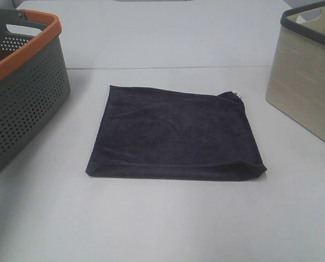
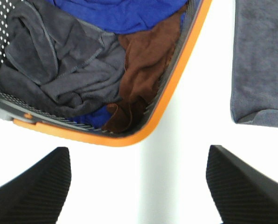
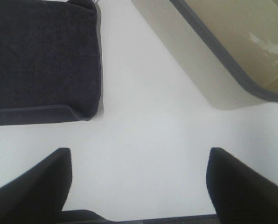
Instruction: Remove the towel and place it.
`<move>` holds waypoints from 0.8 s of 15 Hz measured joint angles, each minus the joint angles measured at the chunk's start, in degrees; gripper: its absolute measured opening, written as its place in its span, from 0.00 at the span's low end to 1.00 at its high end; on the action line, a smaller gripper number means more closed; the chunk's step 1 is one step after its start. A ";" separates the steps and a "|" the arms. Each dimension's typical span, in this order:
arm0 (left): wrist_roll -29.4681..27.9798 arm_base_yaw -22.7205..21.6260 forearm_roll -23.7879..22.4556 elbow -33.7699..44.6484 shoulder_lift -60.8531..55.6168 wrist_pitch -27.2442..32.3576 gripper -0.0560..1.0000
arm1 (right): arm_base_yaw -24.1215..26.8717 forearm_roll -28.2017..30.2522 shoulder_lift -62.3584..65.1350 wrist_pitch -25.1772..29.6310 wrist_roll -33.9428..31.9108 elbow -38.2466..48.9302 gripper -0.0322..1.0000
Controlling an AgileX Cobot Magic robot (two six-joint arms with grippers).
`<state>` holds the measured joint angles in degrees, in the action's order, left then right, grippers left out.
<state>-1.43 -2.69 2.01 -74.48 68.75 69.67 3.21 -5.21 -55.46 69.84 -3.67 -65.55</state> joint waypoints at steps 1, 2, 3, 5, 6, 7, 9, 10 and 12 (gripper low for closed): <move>0.00 0.00 0.23 3.32 -3.32 0.00 0.76 | 0.00 -0.06 4.93 0.00 0.00 3.78 0.72; 0.29 0.00 0.23 7.05 -6.99 0.00 0.76 | 0.00 -0.11 9.74 0.06 0.00 6.93 0.72; 1.43 0.00 0.17 10.71 -10.77 0.06 0.76 | 0.00 -0.11 14.84 0.06 0.00 9.80 0.72; 3.38 0.00 -2.01 17.30 -17.93 0.06 0.76 | 0.00 0.57 24.01 0.06 0.00 14.90 0.72; 3.61 0.00 -4.53 20.68 -21.83 0.06 0.76 | 0.00 1.20 27.79 0.06 0.00 17.25 0.72; 3.44 0.00 -7.56 24.24 -26.24 0.06 0.76 | 0.00 1.55 31.40 0.11 0.00 19.19 0.72; 2.35 0.00 -11.75 30.14 -34.32 -2.01 0.76 | 0.00 2.46 36.73 0.11 0.00 23.03 0.72; 2.12 0.00 -13.12 32.37 -38.04 -4.01 0.76 | 0.00 2.46 38.79 0.11 0.06 24.52 0.72; 0.80 0.00 -13.29 35.35 -45.78 -8.37 0.76 | 0.00 2.46 42.40 -0.06 1.60 26.13 0.72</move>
<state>-0.63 -2.69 -11.29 -39.13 22.98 61.31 3.21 -2.75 -13.06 69.79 -2.06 -39.42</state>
